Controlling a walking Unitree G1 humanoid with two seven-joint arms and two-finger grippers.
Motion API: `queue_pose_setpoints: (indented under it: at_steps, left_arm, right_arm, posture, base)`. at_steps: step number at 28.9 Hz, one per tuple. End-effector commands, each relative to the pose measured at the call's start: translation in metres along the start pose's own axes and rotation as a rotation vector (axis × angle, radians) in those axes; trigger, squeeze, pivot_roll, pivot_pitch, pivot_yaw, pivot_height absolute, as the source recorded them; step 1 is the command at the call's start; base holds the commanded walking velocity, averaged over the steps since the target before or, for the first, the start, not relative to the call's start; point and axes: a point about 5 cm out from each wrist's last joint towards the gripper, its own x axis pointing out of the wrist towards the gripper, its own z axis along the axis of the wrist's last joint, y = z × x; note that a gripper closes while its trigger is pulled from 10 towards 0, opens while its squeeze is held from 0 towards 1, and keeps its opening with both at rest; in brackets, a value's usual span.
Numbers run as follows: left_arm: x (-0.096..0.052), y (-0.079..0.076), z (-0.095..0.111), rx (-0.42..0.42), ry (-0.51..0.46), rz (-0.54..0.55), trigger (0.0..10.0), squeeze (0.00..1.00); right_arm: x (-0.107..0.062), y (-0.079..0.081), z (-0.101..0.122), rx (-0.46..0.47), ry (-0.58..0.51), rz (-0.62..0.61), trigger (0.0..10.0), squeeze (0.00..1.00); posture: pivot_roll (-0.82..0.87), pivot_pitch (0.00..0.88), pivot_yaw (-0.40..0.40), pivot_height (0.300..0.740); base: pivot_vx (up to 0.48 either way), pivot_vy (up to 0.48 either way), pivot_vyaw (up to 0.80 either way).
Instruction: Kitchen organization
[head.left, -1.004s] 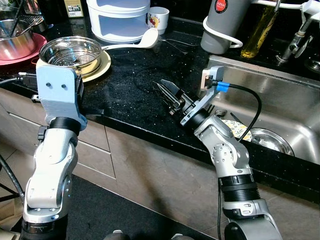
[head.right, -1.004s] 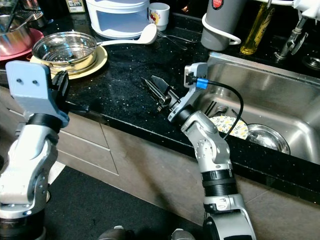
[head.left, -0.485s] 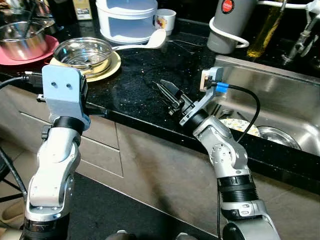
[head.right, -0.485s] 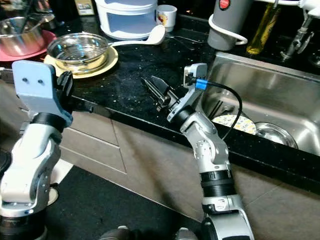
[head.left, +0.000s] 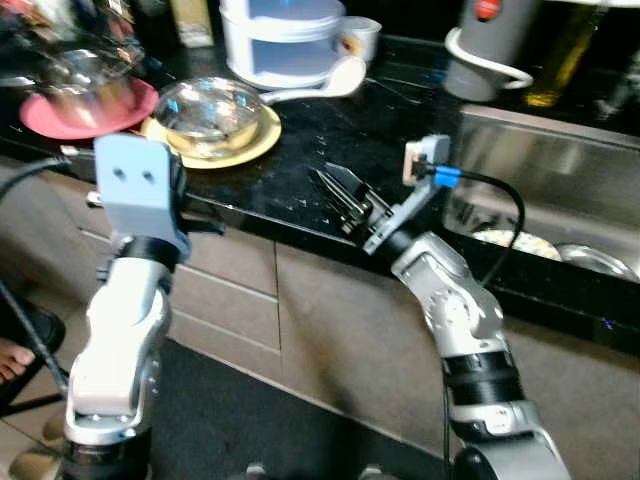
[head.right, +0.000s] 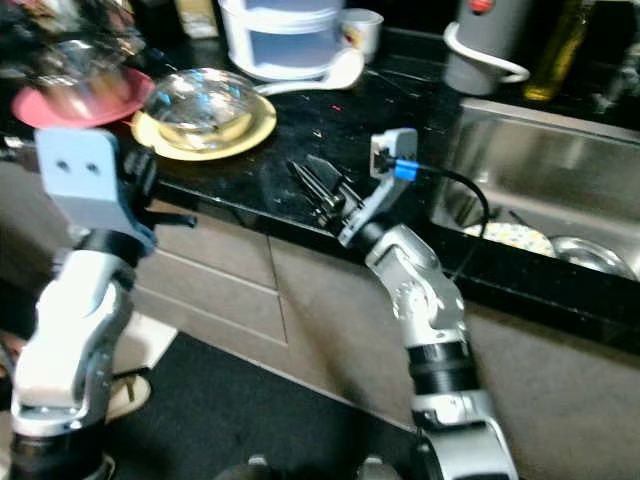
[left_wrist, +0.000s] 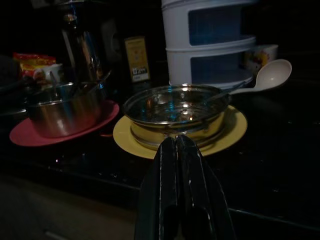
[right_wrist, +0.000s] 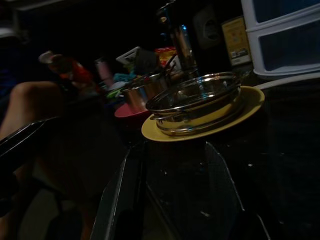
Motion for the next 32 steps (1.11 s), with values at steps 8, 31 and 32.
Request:
queue_pose_setpoints:
  at_steps: [8, 31, 32]
  left_arm:
    - [-0.0013, 0.0006, -0.0043, 0.005, 0.020, 0.004, 10.0, 0.00]
    - [-0.0047, -0.0034, -0.0059, -0.029, 0.026, -0.020, 10.0, 0.00]
    - [-0.0057, -0.0034, -0.0061, -0.025, 0.030, -0.021, 10.0, 0.00]
  right_arm:
    - [0.0002, 0.0011, -0.0009, 0.002, 0.006, 0.007, 10.0, 0.00]
    - [-0.0012, 0.0018, -0.0013, 0.000, 0.015, 0.015, 10.0, 0.00]
    - [-0.0013, 0.0017, -0.0012, 0.000, 0.016, 0.014, 10.0, 0.00]
  posture:
    - [0.04, 0.057, -0.065, 0.732]
    - [0.03, 0.048, -0.069, 0.732]
    - [0.03, 0.048, -0.069, 0.732]
  base:
    - [0.000, 0.304, 0.00]
    - [0.000, 0.162, 0.00]
    - [0.000, -0.480, 0.00]
